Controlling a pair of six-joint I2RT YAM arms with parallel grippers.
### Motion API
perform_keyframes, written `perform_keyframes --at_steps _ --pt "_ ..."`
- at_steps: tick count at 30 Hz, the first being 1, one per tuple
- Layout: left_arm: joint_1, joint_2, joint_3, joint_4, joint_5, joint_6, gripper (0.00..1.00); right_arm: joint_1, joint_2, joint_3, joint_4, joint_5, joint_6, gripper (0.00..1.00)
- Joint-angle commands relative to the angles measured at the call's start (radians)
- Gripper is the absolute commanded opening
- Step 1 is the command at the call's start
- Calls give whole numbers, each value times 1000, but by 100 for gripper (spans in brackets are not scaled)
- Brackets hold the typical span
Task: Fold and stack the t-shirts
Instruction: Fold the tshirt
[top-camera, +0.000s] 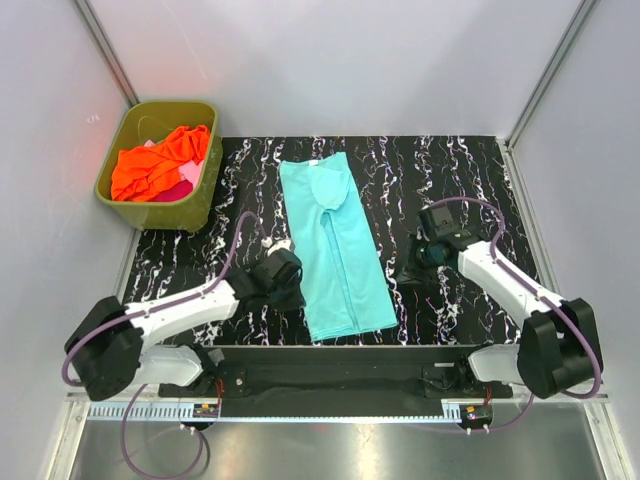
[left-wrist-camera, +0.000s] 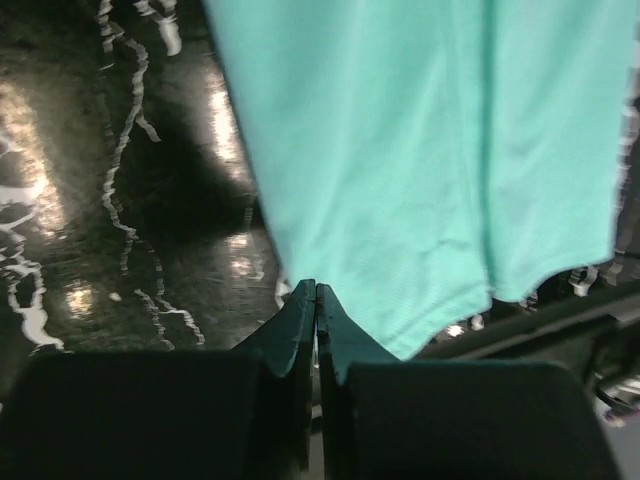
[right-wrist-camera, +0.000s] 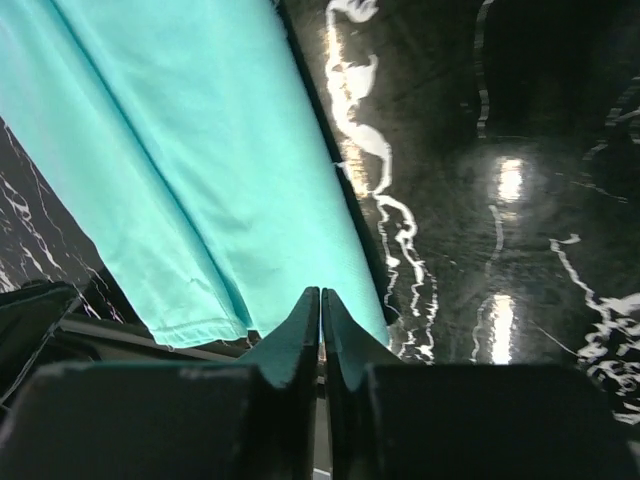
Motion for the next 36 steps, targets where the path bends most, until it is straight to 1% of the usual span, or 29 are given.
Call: perform_keyframes --at_steps 1,2,3,4,5,7,11,15,19,22,26,29,31,34,36 --pt "-3 -50 10 113 104 47 4 68 36 -2 70 -33 63 8" --pt "-8 -46 13 133 159 48 4 120 44 -10 86 -19 80 6" --pt "-9 -32 16 161 175 48 3 146 52 -11 96 -14 113 4" --pt "-11 -23 25 163 183 47 2 169 72 -17 105 -14 129 1" --pt "-18 -15 26 163 192 41 1 207 83 -19 117 -14 141 0" --pt "-32 -3 9 175 190 31 1 233 104 -27 122 -4 170 0" --pt "-66 10 -72 270 221 -22 1 244 103 -77 145 9 173 0" --pt "-106 43 -137 276 206 -54 1 246 78 -117 166 -7 173 0" --pt "-124 31 -198 278 172 -91 1 249 57 -158 185 -8 184 1" --pt "-127 -7 -227 243 138 -99 1 264 40 -203 215 -5 224 1" --pt "-129 -81 -218 122 56 -68 1 304 15 -266 283 12 299 1" --pt "-127 -154 -198 88 42 -53 3 324 -2 -289 307 19 344 1" --pt "-127 -176 -185 83 52 -50 5 329 -22 -283 301 21 354 2" --pt "-127 -217 -163 65 65 -53 9 335 -68 -258 286 16 359 7" --pt "-120 -250 -146 38 62 -47 13 336 -88 -237 281 15 351 12"
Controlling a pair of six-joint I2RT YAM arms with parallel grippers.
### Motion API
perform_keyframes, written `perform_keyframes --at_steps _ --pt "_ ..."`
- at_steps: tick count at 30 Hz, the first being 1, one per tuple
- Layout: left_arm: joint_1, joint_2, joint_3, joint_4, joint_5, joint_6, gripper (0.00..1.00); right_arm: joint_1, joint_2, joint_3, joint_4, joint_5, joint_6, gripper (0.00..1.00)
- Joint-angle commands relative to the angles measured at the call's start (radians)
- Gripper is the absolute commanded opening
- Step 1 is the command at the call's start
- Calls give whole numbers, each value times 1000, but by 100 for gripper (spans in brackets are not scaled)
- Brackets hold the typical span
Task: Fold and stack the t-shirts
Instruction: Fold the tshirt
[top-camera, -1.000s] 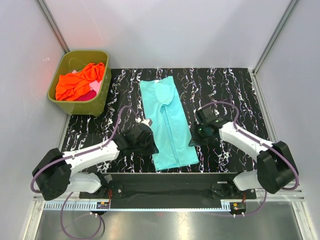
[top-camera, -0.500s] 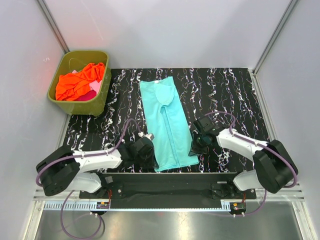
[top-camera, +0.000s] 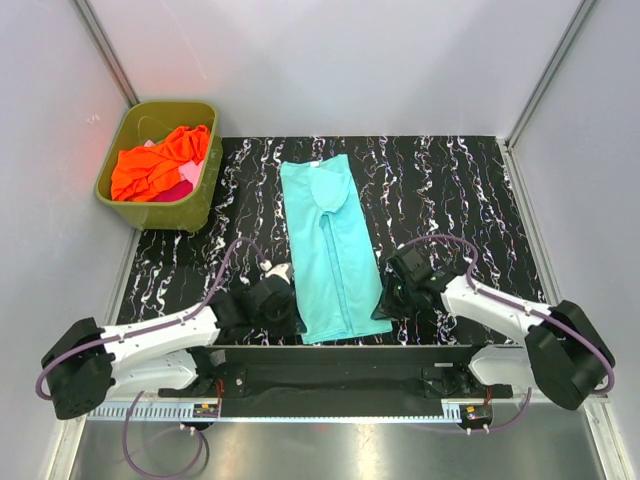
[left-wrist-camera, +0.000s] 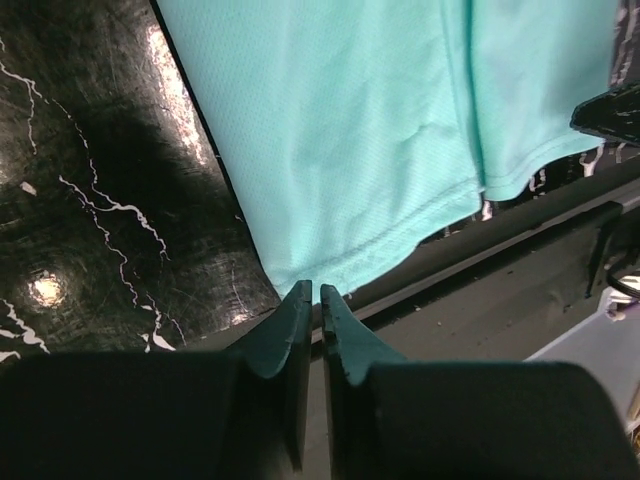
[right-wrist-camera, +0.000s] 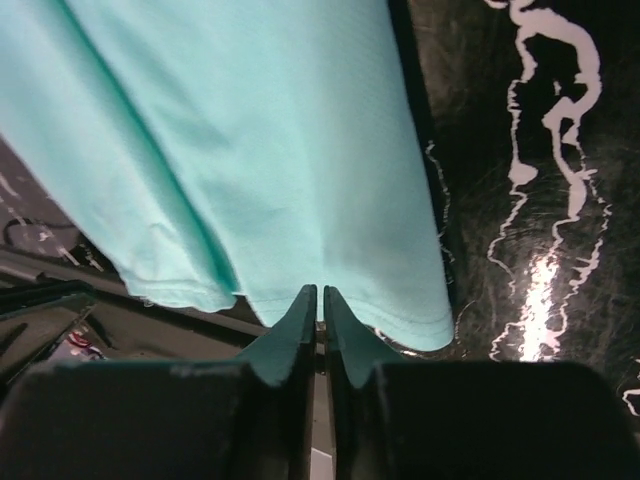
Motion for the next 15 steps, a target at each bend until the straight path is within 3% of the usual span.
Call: perform_keyframes --at_steps 1,3,9,15 --pt "19 -55 56 -29 -25 23 14 14 -55 80 27 21 11 15" --pt "47 -74 51 -34 10 37 23 14 -26 141 27 25 -41 22" --pt "107 -68 19 -8 96 58 40 14 152 324 51 30 -224 29" --pt "105 -77 -53 51 154 15 46 17 351 463 60 -67 -299 30"
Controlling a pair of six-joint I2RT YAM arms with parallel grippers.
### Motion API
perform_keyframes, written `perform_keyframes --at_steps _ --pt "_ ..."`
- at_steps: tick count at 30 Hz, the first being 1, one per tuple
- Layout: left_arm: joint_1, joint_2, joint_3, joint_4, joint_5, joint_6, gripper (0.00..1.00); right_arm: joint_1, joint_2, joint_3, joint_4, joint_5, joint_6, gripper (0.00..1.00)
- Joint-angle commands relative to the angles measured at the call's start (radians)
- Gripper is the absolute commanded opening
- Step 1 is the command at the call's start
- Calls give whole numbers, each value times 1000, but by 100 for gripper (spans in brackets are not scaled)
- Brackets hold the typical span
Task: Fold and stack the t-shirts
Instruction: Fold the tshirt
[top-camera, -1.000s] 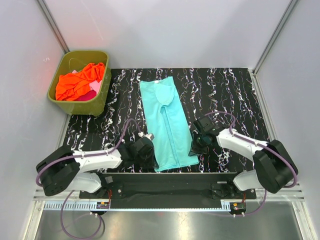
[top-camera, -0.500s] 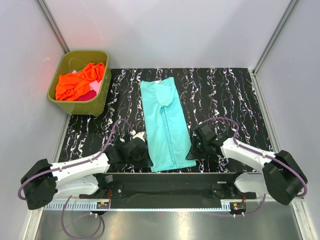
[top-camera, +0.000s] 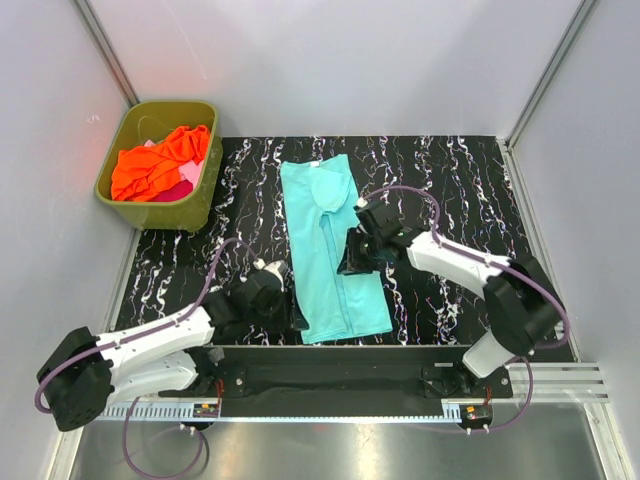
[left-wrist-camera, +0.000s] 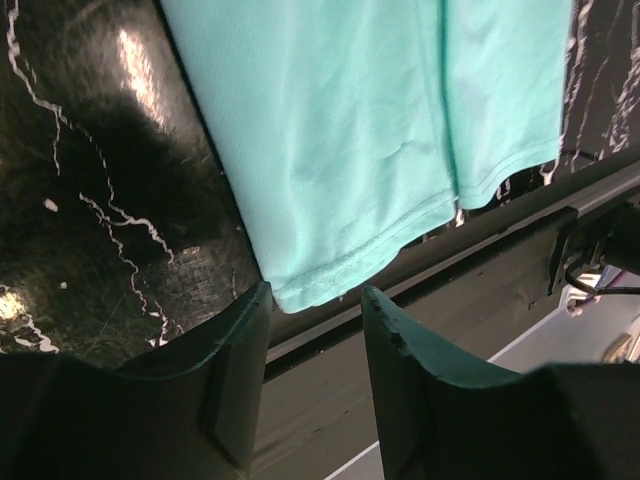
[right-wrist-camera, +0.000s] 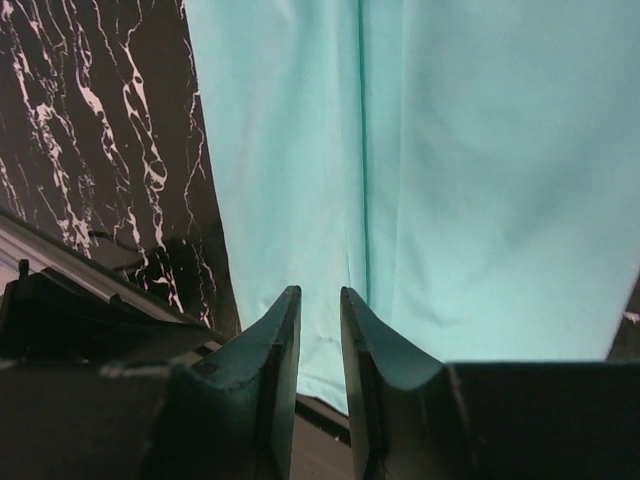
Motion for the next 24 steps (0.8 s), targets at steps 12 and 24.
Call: perform_keyframes --at_steps 12,24 --pt "2 21 -125 127 72 -41 51 75 198 -17 116 -94 -51 30" --pt "1 67 -126 141 79 -29 46 100 195 -80 132 -12 -11 24"
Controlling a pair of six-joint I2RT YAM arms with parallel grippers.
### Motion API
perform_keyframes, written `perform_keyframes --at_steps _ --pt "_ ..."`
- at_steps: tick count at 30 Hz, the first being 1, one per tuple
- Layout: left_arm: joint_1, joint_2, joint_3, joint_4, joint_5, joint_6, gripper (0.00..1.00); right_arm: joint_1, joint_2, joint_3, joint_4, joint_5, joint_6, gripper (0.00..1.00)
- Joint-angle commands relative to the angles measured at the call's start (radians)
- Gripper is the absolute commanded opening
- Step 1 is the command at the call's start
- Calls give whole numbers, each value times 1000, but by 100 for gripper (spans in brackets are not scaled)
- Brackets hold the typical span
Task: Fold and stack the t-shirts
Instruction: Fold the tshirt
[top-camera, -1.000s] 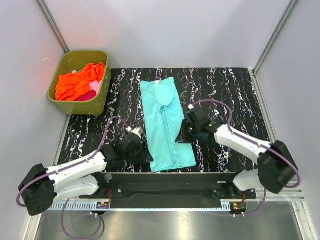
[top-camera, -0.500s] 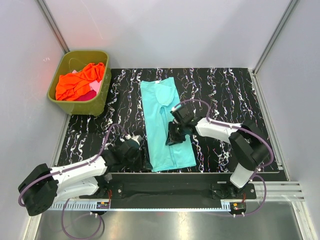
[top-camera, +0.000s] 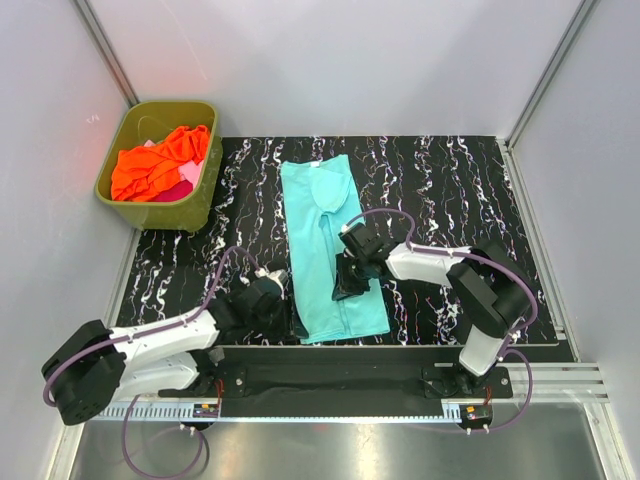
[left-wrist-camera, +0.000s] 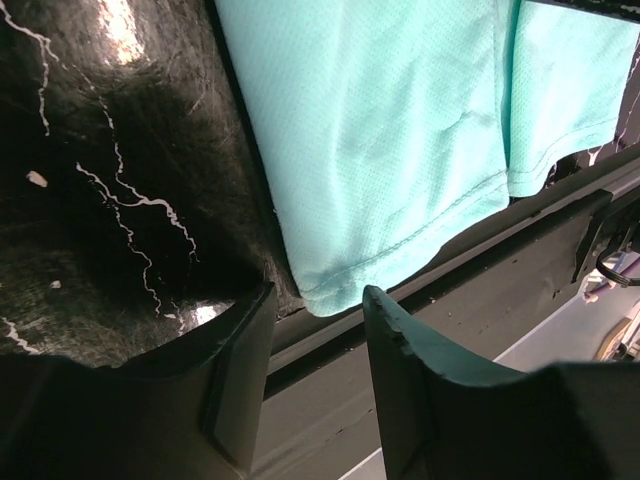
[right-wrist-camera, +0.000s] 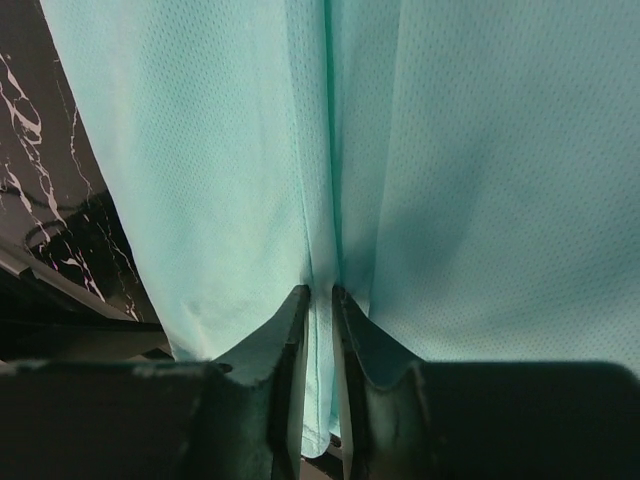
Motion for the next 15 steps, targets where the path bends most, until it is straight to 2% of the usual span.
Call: perform_keyframes --at_steps 1,3,6,8,10,11,14,15 --pt "1 32 -11 20 21 16 44 18 -4 -24 23 44 9 22" --pt "1 43 -3 20 27 17 42 21 -2 -37 26 52 19 18" --pt "-1 51 -3 17 32 16 38 21 -19 -53 27 79 32 7" --pt "1 53 4 0 24 25 31 20 -27 -64 26 101 55 0" --pt "-1 60 33 -53 2 46 23 21 -25 -84 38 118 92 0" --pt "-1 59 46 -77 -12 54 12 24 -19 -90 47 112 101 0" --pt "1 46 82 -163 -64 75 1 50 -35 -99 67 102 137 0" --pt "1 39 90 -179 -78 79 0 56 -47 -95 65 101 141 4"
